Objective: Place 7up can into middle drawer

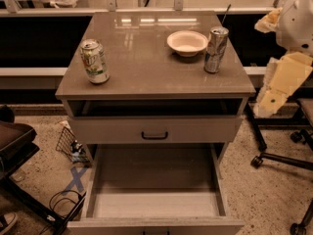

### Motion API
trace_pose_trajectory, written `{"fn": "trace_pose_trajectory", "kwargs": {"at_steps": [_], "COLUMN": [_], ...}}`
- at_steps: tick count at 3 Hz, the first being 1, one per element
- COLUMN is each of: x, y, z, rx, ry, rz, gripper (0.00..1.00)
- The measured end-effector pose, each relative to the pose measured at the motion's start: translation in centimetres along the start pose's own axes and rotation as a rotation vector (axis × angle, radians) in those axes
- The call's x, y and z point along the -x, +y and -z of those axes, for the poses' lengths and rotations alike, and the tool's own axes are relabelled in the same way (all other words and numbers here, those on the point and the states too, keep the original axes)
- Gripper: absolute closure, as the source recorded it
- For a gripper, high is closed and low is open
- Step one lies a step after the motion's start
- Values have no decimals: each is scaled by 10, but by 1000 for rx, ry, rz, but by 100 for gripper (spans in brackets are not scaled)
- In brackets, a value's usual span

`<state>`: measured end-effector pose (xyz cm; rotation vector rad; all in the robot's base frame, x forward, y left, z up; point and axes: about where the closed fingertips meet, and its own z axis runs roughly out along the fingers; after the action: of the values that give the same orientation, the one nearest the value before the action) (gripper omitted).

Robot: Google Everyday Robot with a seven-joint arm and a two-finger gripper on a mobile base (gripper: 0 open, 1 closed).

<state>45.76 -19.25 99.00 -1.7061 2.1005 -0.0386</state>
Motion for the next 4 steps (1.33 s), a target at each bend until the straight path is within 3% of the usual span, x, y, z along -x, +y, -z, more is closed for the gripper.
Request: {"fn": "trace_pose_trajectory", "kwargs": {"at_steps": [1, 2, 3, 4], "x": [22, 67, 93, 102], "y": [-17, -22, -29, -34], "z": [-21, -35, -38, -31], "rx": [-8, -51, -105, -132], "ry": [-186, -469, -623, -653], "rz": [-11, -90, -141, -151], "gripper": [0, 0, 0, 0]}}
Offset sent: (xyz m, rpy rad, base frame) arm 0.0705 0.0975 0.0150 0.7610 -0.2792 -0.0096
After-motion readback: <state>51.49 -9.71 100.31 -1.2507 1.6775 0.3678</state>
